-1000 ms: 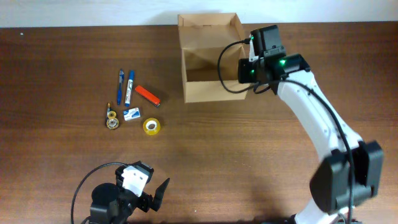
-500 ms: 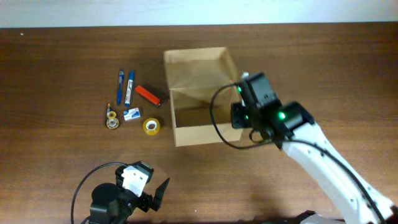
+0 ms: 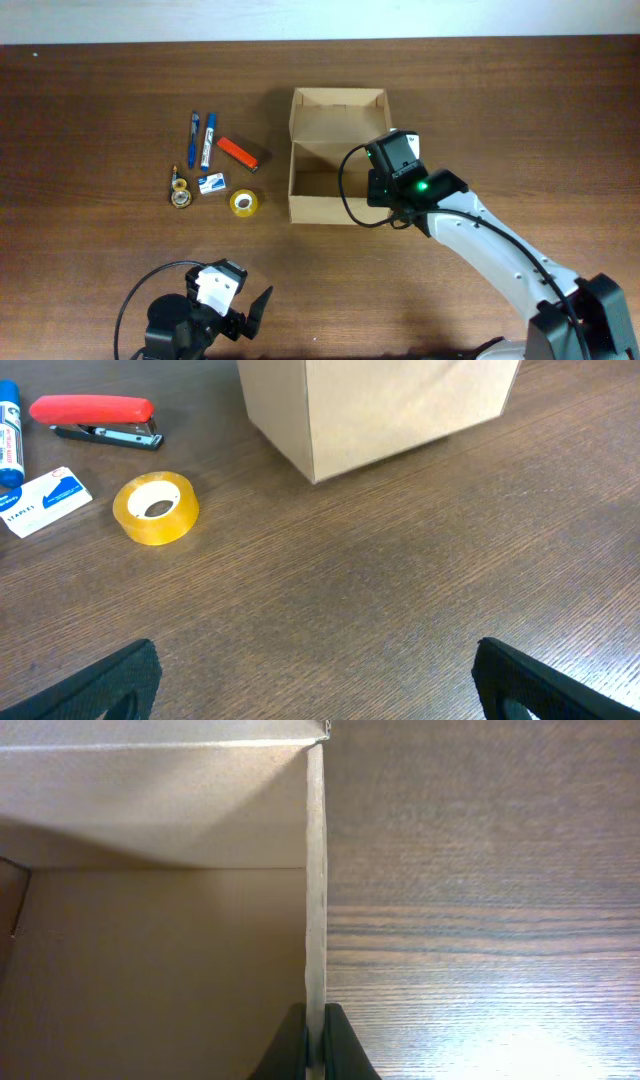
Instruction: Pack container
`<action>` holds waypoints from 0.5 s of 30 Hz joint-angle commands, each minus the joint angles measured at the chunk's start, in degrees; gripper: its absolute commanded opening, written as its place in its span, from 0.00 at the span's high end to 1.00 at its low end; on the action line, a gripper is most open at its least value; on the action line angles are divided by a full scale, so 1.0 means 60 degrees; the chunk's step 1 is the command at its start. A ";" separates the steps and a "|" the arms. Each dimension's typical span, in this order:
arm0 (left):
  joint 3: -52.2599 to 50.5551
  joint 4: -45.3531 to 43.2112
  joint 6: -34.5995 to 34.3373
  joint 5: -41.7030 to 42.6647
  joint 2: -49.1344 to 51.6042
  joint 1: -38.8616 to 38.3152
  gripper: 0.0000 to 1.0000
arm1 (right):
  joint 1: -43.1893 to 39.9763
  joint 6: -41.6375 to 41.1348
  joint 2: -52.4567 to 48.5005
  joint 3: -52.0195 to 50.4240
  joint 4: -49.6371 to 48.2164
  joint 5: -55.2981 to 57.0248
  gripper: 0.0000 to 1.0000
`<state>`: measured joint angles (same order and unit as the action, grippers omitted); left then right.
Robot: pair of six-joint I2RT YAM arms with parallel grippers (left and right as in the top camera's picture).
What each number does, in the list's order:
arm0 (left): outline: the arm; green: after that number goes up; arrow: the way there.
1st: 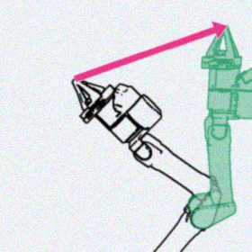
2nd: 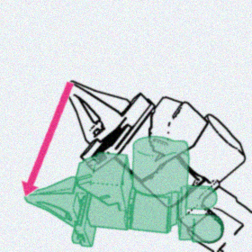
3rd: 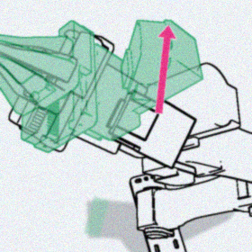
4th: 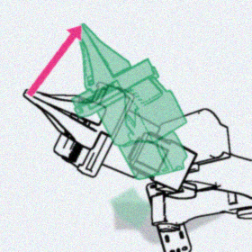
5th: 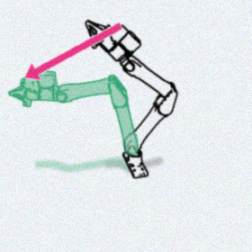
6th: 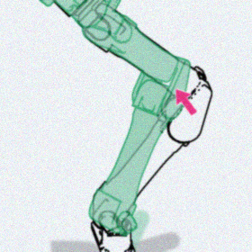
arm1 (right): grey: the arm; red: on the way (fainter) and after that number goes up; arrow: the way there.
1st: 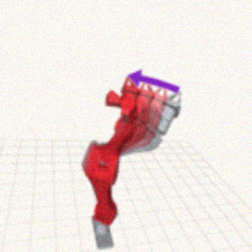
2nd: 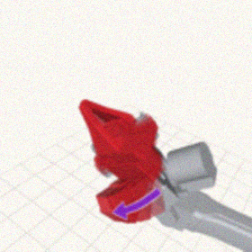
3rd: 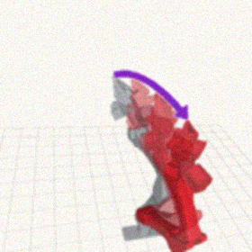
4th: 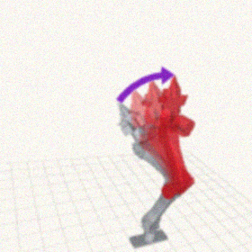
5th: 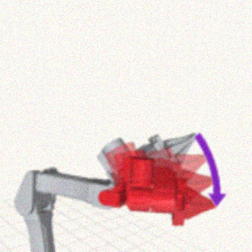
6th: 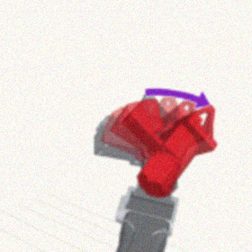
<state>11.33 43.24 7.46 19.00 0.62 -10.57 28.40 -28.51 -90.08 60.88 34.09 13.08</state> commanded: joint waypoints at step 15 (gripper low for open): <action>-0.0131 -0.0015 -0.0087 0.0004 -0.0055 -0.0004 0.00 | 0.0408 0.0506 -0.0229 0.0004 -0.0372 0.0076 0.96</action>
<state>11.33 43.24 7.46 19.00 0.62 -10.57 30.22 -26.24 -90.94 60.88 32.23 13.26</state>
